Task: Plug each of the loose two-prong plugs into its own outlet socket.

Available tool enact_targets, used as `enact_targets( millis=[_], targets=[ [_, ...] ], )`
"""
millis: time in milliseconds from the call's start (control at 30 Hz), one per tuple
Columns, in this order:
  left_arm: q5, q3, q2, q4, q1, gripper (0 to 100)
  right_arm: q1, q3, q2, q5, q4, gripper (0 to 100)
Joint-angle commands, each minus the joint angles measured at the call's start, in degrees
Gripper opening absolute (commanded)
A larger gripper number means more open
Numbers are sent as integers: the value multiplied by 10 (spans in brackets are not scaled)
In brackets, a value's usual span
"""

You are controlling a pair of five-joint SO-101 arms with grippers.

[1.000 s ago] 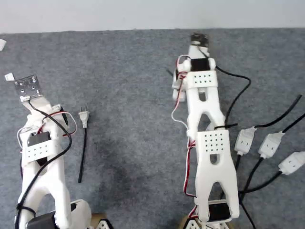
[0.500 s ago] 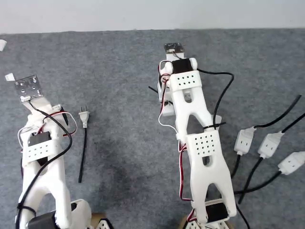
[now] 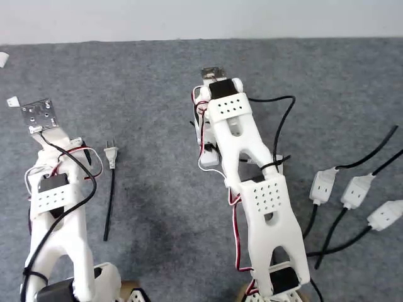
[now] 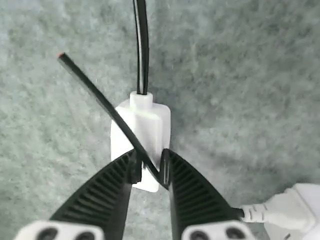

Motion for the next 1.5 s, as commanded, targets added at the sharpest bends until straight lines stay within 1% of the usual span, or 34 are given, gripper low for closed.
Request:
enact_targets(
  millis=[0,200,367,467,533,633,733,867,967,1033,1133,1233,1333,1400,1467],
  targets=[
    [-7,-15,-11,-15,5,12,7,34,-60,-14,25,9],
    [-7,-15,-11,-15,5,12,4,145,-174,-20,19,9],
    [-7,-15,-11,-15,6,12,2,302,-283,-38,-39,8],
    [-7,-15,-11,-15,6,12,-19,425,-369,-40,-96,8],
    [-8,-15,-11,-14,13,12,-48,517,-431,-40,-146,8],
    [-10,-6,-11,-16,27,13,-94,642,-510,-40,-251,9],
    [-39,-1,-11,-16,39,13,-102,719,-547,-39,-353,9],
    [-52,0,-11,-13,48,13,-88,724,-530,-43,-391,9],
    [-52,0,-11,-13,48,13,-66,698,-512,-74,-371,9],
    [-52,0,-11,-13,48,13,-41,680,-502,-71,-351,9],
    [-52,0,-11,-13,48,13,18,658,-492,-73,-330,9],
    [-52,0,-11,-13,48,13,87,645,-492,-71,-328,9],
    [-52,0,-11,-13,48,13,142,629,-492,-70,-327,9],
    [-52,0,-11,-13,48,13,162,619,-487,-53,-327,11],
    [-52,0,-11,-13,48,13,167,616,-488,-34,-325,47]
  ],
)
